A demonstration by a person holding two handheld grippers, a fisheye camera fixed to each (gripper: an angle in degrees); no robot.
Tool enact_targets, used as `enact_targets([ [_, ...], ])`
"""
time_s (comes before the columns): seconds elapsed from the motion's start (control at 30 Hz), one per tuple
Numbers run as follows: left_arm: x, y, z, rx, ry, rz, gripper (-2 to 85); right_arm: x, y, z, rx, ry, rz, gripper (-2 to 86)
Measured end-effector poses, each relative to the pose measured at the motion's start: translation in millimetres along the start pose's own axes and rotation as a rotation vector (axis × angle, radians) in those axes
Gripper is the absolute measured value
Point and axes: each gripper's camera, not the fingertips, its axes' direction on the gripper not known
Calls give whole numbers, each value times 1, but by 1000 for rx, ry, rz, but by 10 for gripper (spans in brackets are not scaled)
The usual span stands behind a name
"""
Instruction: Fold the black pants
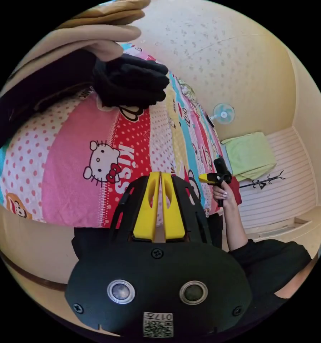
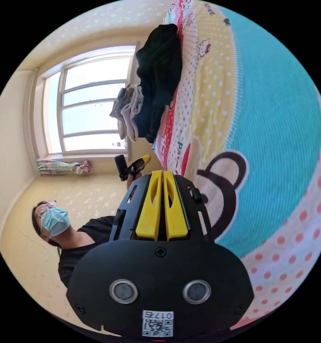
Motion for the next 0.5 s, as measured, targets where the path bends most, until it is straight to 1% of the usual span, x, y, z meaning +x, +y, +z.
enact_targets([
  [0.03,18,-11,21,-81,-45,54,-9,-3,21,-20,23,-36,31,9],
  [0.07,28,-16,32,-118,-75,82,-9,-7,41,-39,36,-55,62,7],
  [0.1,48,-27,55,-197,-144,137,-9,-10,51,-48,40,-66,76,7],
  [0.13,66,-36,85,-289,-214,195,-9,-14,71,-66,47,-108,96,6],
  [0.17,72,-40,103,-338,-243,223,-9,-17,90,-81,53,-169,103,6],
  [0.2,80,-45,146,-451,-298,258,-9,-18,100,-88,55,-197,106,6],
  [0.23,84,-47,172,-489,-403,261,-9,-17,119,-102,55,-239,123,7],
  [0.27,88,-48,176,-480,-426,277,-9,-13,140,-114,52,-268,165,8],
  [0.33,97,-52,191,-541,-480,293,-9,-7,173,-133,91,-314,205,9],
  [0.4,99,-55,202,-564,-504,285,-10,-6,210,-160,210,-399,167,12],
  [0.43,101,-55,210,-580,-525,293,-10,-6,238,-183,336,-435,136,14],
  [0.47,103,-56,214,-588,-537,304,-10,-7,270,-210,485,-422,106,19],
  [0.5,105,-55,221,-600,-559,327,-10,-8,286,-223,558,-398,99,22],
])
